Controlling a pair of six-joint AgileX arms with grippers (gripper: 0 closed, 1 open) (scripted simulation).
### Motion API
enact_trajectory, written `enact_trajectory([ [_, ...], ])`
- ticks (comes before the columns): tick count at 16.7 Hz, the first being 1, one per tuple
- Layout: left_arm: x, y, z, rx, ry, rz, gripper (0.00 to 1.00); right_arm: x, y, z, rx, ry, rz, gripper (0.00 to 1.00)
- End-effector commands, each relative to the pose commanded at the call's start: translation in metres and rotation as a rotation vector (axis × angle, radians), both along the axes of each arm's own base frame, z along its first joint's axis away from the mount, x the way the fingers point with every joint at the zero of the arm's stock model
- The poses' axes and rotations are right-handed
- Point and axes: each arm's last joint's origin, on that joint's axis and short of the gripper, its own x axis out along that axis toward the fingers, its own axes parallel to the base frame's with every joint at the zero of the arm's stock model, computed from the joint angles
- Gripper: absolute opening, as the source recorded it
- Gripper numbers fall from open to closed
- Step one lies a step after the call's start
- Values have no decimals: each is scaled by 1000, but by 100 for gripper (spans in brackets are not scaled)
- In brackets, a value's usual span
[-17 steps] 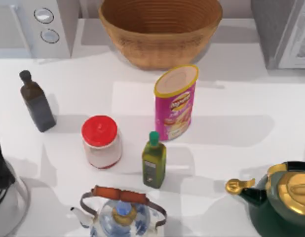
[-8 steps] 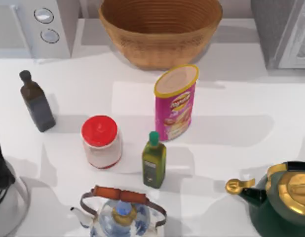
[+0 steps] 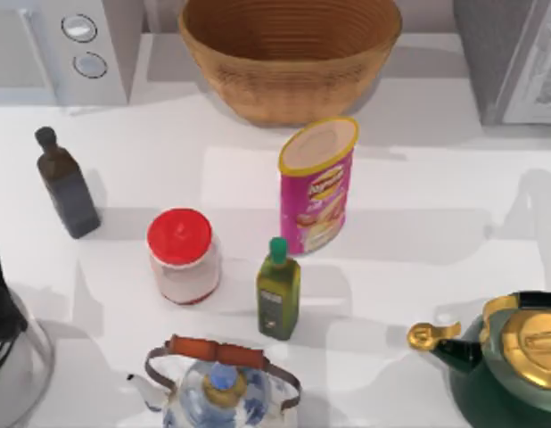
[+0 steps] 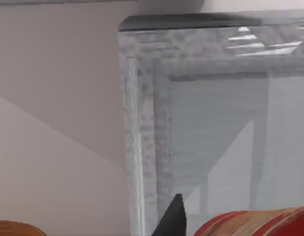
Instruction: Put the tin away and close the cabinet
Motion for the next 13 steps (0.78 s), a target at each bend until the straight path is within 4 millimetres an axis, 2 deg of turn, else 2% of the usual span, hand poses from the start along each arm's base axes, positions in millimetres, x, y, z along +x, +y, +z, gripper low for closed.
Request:
enact_trajectory([
  [3, 0, 0, 0, 0, 0, 0, 100, 24, 7, 59, 0, -3, 4, 0],
  [6, 0, 0, 0, 0, 0, 0, 100, 58, 17, 104, -8, 17, 11, 0],
  [9, 0, 0, 0, 0, 0, 0, 100, 93, 27, 131, -19, 45, 19, 0],
  [13, 0, 0, 0, 0, 0, 0, 100, 127, 37, 145, -31, 82, 27, 0],
])
